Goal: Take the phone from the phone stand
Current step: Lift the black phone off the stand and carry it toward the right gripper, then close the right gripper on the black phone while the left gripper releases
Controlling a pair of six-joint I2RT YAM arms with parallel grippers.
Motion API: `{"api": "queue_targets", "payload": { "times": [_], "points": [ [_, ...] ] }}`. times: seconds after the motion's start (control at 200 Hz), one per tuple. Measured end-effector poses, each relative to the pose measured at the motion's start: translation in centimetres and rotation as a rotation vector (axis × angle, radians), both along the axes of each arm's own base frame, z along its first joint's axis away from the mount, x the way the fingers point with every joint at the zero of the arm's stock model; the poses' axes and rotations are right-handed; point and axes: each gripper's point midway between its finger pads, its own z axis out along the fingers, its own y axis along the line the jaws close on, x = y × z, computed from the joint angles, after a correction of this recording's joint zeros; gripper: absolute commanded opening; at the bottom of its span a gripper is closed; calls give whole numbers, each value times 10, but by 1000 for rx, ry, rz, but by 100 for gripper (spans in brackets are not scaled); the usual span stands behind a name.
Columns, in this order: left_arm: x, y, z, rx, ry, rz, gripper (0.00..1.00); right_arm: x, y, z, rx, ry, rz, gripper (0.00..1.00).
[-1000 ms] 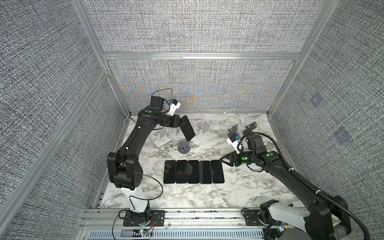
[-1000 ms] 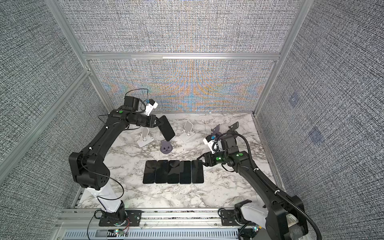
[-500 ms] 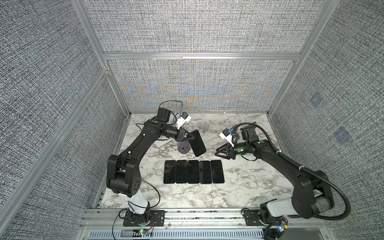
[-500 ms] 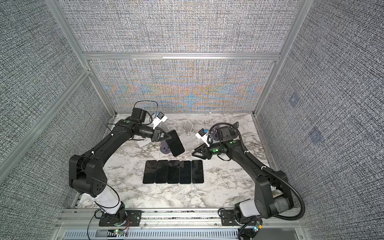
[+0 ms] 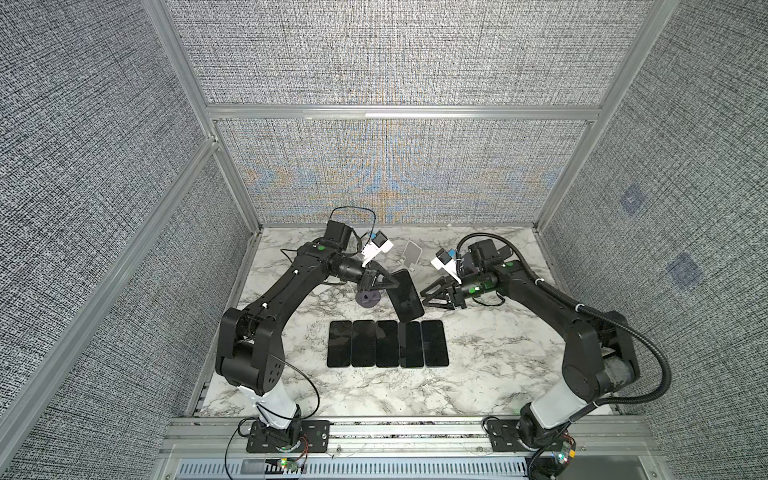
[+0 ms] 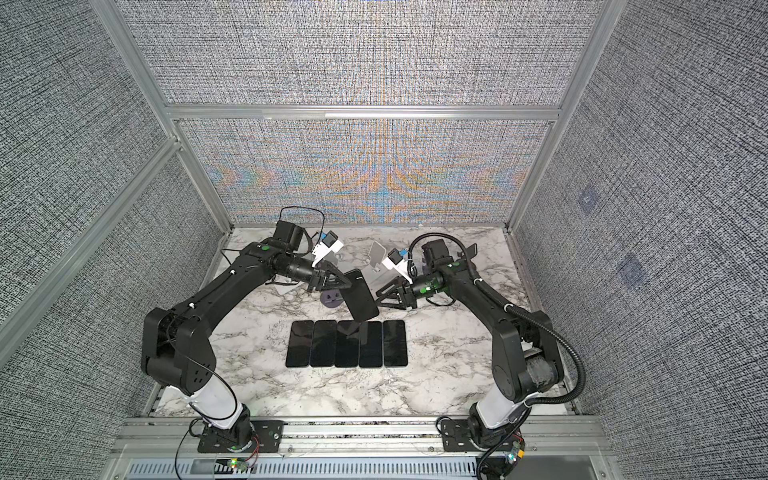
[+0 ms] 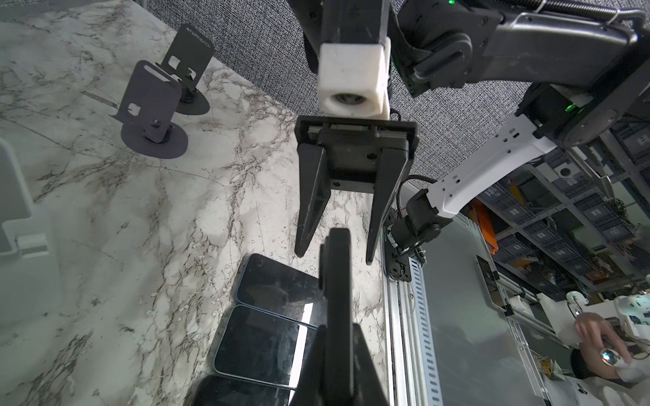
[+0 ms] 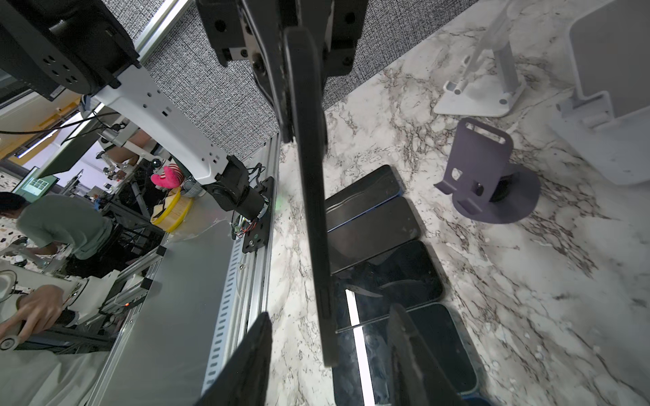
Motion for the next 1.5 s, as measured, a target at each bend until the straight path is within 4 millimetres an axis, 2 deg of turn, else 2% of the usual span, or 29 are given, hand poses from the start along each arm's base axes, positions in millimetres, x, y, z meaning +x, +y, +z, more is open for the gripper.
{"api": "queue_targets", "payload": {
  "times": [0.245,0.345,0.63,0.81,0.88,0.935,1.046,1.191,1.236,1.321,1.501],
  "points": [
    [-4,-6,-7,-4,-1,-30,0,-8,20,-1,23,20,74,36],
    [-7,-8,-9,-11,-1,-40,0,-8,23,-4,19,38,79,30],
    [-3,-13,-16,-33,0,-31,0,-4,30,-6,33,49,80,21],
    [-1,-16,-18,-48,15,-18,0,-2,31,-7,34,52,78,9],
    [-1,-17,-16,-53,15,-17,0,-1,32,-6,39,41,80,0],
    [-1,-17,-16,-53,25,-14,0,-1,32,-6,43,38,82,0],
    [1,-16,-18,-46,28,-4,17,2,33,-9,46,40,83,0],
    [4,-17,-15,-59,-3,-1,56,5,34,-13,29,71,69,0],
    [5,-18,-13,-63,-9,0,64,6,34,-14,22,81,62,0],
    [5,-18,-12,-63,-6,0,72,9,32,-15,18,86,52,0],
    [6,-18,-12,-58,-14,5,76,16,26,-16,12,113,19,0]
  ]
}}
